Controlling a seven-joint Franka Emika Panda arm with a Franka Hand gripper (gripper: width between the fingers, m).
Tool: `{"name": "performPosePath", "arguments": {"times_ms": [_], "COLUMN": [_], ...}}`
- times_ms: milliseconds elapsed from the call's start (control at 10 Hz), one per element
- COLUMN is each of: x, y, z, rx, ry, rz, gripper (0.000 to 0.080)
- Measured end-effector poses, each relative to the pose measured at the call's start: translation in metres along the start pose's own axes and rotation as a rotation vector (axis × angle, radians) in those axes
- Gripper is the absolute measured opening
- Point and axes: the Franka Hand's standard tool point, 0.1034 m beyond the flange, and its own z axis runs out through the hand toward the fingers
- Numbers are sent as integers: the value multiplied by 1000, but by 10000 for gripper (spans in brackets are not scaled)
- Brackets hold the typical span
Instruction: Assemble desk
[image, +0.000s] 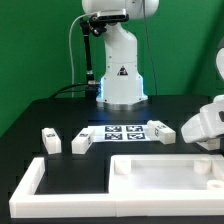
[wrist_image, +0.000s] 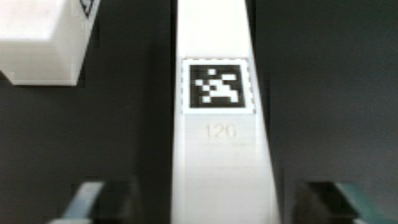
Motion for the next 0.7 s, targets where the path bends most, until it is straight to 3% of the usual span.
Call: {"name": "performPosePath", "arguments": {"times_ms": [700], "x": [0], "y": [0], "z": [0], "rx": [0], "ry": [0], "rz": [0], "gripper": [282]}}
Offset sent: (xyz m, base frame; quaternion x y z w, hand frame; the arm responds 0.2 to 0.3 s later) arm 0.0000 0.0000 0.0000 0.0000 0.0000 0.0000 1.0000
